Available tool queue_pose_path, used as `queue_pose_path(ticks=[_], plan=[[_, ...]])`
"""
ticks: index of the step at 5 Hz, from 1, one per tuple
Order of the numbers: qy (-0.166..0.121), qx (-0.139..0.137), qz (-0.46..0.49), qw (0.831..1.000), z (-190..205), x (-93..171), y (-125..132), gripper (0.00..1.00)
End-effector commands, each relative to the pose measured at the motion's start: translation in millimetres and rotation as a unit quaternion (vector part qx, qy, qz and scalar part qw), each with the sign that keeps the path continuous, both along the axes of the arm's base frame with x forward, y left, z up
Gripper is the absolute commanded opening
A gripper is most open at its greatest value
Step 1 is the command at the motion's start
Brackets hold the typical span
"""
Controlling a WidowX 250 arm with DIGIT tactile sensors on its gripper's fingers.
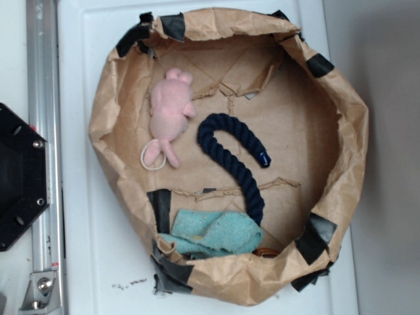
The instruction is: Grab the blue cloth.
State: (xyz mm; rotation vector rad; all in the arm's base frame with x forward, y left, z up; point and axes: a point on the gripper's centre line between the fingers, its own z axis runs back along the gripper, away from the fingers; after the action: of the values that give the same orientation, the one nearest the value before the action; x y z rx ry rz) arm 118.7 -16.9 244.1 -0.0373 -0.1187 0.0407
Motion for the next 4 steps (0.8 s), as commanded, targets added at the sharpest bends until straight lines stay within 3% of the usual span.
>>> queue_pose_path(ticks=[1,2,4], plan=[[0.0,0.0,0.0,1.0,0.0,0.0,0.0,1.0],[-0.005,0.003,0.06,0.998,-41.0,49.9,4.7,1.0],[0.035,-0.071,0.121,0.99,-93.7,103.1,10.8,1.0]])
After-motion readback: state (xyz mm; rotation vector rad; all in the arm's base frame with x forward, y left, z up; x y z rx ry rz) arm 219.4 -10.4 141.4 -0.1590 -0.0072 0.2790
